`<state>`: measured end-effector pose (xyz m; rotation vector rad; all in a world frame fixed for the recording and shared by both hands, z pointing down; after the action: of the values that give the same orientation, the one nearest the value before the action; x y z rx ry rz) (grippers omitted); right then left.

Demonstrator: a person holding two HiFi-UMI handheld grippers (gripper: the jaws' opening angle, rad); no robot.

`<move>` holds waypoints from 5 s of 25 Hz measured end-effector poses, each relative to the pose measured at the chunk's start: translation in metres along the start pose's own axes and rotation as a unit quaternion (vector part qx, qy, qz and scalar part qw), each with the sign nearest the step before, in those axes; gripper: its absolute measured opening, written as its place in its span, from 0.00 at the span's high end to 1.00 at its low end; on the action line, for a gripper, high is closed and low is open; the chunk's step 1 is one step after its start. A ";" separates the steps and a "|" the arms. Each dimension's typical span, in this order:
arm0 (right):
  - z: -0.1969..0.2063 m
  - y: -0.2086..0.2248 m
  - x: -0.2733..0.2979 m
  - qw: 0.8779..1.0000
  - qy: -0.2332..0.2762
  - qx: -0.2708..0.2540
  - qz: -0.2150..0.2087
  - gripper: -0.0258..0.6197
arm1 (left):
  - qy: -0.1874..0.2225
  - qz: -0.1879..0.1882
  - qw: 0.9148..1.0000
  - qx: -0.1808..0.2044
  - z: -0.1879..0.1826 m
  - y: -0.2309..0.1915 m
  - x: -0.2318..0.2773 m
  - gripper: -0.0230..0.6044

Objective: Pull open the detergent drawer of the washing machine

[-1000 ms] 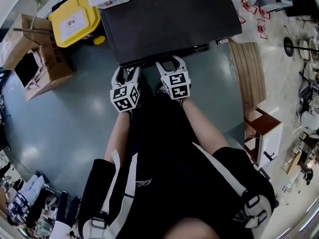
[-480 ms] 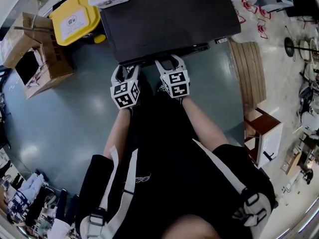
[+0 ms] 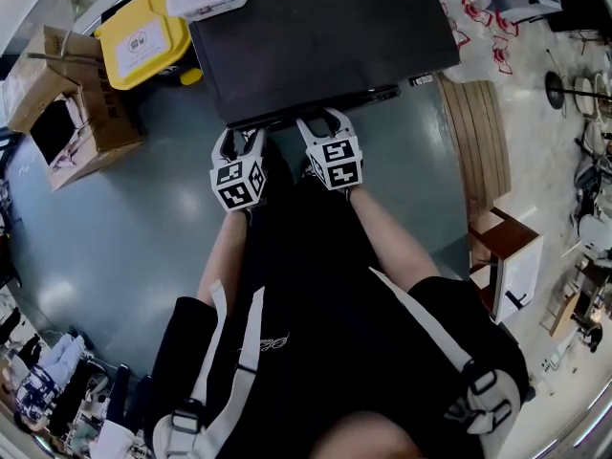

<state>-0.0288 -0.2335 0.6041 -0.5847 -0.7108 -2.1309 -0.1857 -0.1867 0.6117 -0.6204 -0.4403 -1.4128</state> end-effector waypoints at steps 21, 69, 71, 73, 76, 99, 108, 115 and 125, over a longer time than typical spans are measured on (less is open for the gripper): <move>0.005 -0.005 -0.006 1.000 0.002 -0.012 0.016 0.66 | 0.000 -0.007 1.000 0.000 0.003 0.002 -0.007 0.46; 0.016 0.000 -0.003 0.996 -0.011 -0.077 -0.050 0.66 | 0.020 0.037 0.998 0.053 0.013 0.008 -0.005 0.49; 0.016 -0.001 -0.002 0.996 -0.008 -0.075 -0.050 0.65 | 0.019 0.037 0.998 0.052 0.013 0.007 -0.005 0.49; 0.016 -0.002 -0.003 0.996 -0.008 -0.075 -0.049 0.65 | 0.018 0.035 0.998 0.051 0.013 0.006 -0.006 0.49; 0.018 -0.003 -0.004 0.996 -0.007 -0.074 -0.048 0.65 | 0.015 0.035 0.998 0.050 0.015 0.006 -0.007 0.49; 0.030 -0.005 -0.017 0.997 -0.010 -0.072 -0.039 0.65 | 0.017 0.039 0.998 0.048 0.025 0.015 -0.020 0.49; 0.037 -0.009 -0.021 0.997 -0.012 -0.072 -0.037 0.65 | 0.012 0.040 0.998 0.048 0.032 0.015 -0.025 0.49; 0.039 -0.009 -0.026 0.997 -0.012 -0.070 -0.033 0.65 | 0.013 0.041 0.998 0.048 0.033 0.018 -0.029 0.49; 0.047 -0.010 -0.034 0.997 -0.016 -0.068 -0.030 0.65 | 0.012 0.041 0.998 0.049 0.040 0.025 -0.035 0.49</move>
<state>-0.0089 -0.1790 0.6148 -0.6786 -0.6104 -2.2428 -0.1623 -0.1335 0.6173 -0.5357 -0.4576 -1.3120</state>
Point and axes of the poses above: the fingertips, and each gripper's own axes: x forward along the fingers, y to its right, z out of its underside, the point moved 3 cm from there along -x, backward along the fingers, and after that the axes turned 8 degrees about x, right-handed, at the moved point
